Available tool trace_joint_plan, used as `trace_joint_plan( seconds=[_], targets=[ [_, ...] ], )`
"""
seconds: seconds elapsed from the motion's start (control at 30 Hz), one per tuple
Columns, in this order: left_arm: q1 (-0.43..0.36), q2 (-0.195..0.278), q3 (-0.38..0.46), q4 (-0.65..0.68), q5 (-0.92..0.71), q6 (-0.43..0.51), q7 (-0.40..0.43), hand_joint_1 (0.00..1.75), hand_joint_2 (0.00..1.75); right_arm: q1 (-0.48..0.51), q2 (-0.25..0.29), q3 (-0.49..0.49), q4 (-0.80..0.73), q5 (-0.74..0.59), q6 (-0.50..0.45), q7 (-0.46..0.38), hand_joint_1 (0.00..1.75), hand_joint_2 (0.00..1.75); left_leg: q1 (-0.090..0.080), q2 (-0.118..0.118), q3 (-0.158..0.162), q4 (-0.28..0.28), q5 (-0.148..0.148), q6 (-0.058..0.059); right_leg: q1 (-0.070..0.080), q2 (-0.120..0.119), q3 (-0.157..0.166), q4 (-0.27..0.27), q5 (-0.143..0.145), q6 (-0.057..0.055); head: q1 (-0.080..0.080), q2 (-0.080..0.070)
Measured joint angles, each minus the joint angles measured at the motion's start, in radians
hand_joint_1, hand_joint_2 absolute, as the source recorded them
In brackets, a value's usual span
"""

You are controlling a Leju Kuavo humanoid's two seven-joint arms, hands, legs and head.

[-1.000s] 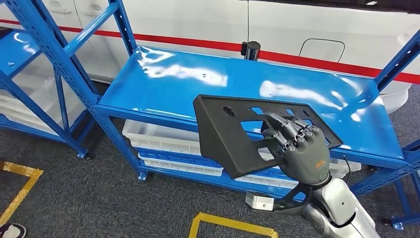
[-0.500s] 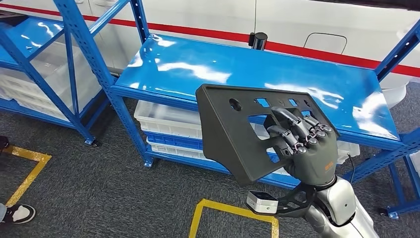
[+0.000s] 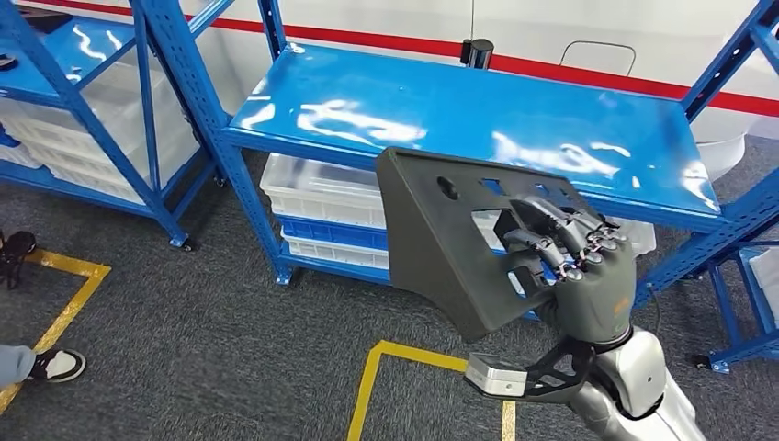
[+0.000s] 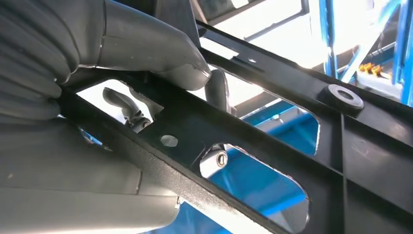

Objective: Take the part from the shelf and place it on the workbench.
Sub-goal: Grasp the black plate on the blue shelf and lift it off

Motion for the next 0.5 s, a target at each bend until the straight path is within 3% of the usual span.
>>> trace_joint_plan(
  seconds=[0.03, 0.07, 0.1, 0.17, 0.2, 0.23, 0.27, 0.33, 0.4, 0.43, 0.5],
  targets=[
    [0.001, 0.000, 0.000, 0.001, 0.001, 0.000, -0.001, 0.00, 0.00, -0.002, 0.000, 0.000, 0.000, -0.002, 0.002, -0.001, 1.75, 1.75, 0.001, -0.001, -0.005, 0.001, -0.005, -0.006, -0.004, -0.001, -0.009, -0.003, 0.013, -0.006, 0.000, 0.000],
    [0.002, 0.001, 0.000, 0.001, 0.003, 0.000, -0.001, 0.00, 0.00, -0.003, 0.000, 0.000, 0.000, -0.004, 0.004, -0.002, 1.75, 1.75, 0.003, -0.001, -0.012, 0.016, -0.033, -0.012, -0.009, -0.003, -0.021, -0.005, 0.029, -0.014, -0.002, 0.000],
    [0.004, 0.001, 0.000, 0.002, 0.004, 0.000, -0.001, 0.00, 0.00, -0.005, 0.000, 0.000, 0.000, -0.006, 0.006, -0.004, 1.75, 1.75, 0.005, -0.002, -0.022, 0.051, -0.082, -0.018, -0.014, -0.005, -0.033, -0.007, 0.044, -0.021, -0.005, 0.000],
    [0.004, 0.001, 0.000, 0.002, 0.005, 0.000, -0.001, 0.00, 0.00, -0.008, 0.001, 0.001, 0.000, -0.012, 0.013, -0.006, 1.75, 1.75, 0.010, -0.002, -0.041, 0.174, -0.192, -0.029, -0.013, -0.007, -0.058, -0.005, 0.069, -0.027, -0.010, 0.000],
    [0.005, 0.001, 0.000, 0.002, 0.005, 0.000, -0.001, 0.00, 0.00, -0.009, 0.001, 0.001, 0.000, -0.015, 0.016, -0.007, 1.75, 1.75, 0.013, -0.001, -0.045, 0.235, -0.216, -0.034, -0.012, -0.008, -0.071, -0.003, 0.081, -0.026, -0.011, 0.000],
    [0.004, 0.001, 0.000, 0.002, 0.005, 0.000, -0.001, 0.00, 0.00, -0.010, 0.002, 0.002, 0.000, -0.016, 0.019, -0.008, 1.75, 1.75, 0.017, -0.001, -0.040, 0.276, -0.215, -0.039, -0.012, -0.009, -0.086, 0.000, 0.092, -0.023, -0.011, 0.000],
    [0.004, 0.001, 0.000, 0.002, 0.006, 0.000, -0.001, 0.00, 0.00, -0.012, 0.002, 0.002, 0.000, -0.017, 0.022, -0.009, 1.75, 1.75, 0.021, 0.000, -0.020, 0.284, -0.195, -0.043, -0.013, -0.010, -0.102, 0.005, 0.102, -0.019, -0.012, 0.000],
    [0.003, 0.001, 0.000, 0.001, 0.006, 0.000, -0.001, 0.00, 0.00, -0.014, 0.002, 0.002, 0.000, -0.018, 0.024, -0.009, 1.75, 1.75, 0.030, 0.001, 0.070, 0.195, -0.163, -0.052, -0.016, -0.011, -0.135, 0.023, 0.116, -0.008, -0.012, 0.000],
    [0.001, -0.001, 0.000, 0.000, 0.006, 0.000, -0.002, 0.00, 0.00, -0.018, 0.002, 0.002, 0.000, -0.018, 0.025, -0.010, 1.75, 1.75, 0.030, -0.003, 0.155, 0.073, -0.182, -0.054, -0.016, -0.013, -0.160, 0.042, 0.125, 0.005, -0.011, 0.000],
    [0.000, -0.001, 0.000, -0.001, 0.006, 0.000, -0.003, 0.00, 0.00, -0.020, 0.002, 0.002, 0.000, -0.018, 0.025, -0.010, 1.75, 1.75, 0.026, -0.006, 0.171, 0.041, -0.196, -0.050, -0.016, -0.014, -0.168, 0.047, 0.132, 0.013, -0.011, 0.000],
    [0.000, -0.001, 0.000, 0.000, 0.006, 0.000, -0.003, 0.00, 0.00, -0.022, 0.002, 0.002, 0.000, -0.018, 0.025, -0.010, 1.75, 1.75, 0.016, -0.007, 0.162, 0.030, -0.188, -0.027, -0.019, -0.015, -0.177, 0.048, 0.145, 0.029, -0.009, 0.000]
  ],
)
